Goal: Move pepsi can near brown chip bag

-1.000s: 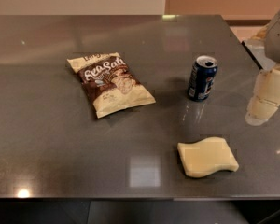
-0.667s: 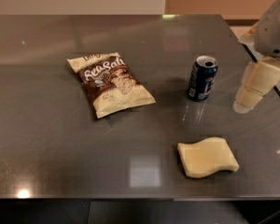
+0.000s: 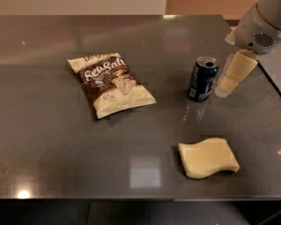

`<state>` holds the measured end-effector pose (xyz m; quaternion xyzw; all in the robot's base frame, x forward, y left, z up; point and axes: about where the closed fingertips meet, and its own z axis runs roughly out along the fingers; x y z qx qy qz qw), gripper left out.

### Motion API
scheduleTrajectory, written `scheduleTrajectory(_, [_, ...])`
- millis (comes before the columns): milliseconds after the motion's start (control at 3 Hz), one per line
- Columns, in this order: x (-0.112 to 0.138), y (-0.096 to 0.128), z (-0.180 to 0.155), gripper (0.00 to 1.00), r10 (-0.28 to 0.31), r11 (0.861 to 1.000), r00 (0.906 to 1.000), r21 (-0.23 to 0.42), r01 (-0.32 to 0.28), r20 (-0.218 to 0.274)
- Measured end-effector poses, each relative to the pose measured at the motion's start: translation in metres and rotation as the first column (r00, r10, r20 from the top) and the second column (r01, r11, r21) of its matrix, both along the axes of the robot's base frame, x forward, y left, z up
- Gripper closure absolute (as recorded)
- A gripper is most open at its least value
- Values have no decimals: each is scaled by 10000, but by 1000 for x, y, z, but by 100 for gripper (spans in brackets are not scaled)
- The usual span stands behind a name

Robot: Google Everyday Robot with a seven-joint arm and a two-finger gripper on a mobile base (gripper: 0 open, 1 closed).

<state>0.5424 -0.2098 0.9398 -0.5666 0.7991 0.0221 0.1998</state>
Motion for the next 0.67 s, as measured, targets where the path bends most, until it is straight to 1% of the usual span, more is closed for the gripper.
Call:
scheduleTrajectory(333, [25, 3, -15, 0, -42, 9992, 9999, 391, 46, -118])
scheduleTrajectory(667, [38, 7, -24, 0, -52, 9974, 9997, 715, 68, -229])
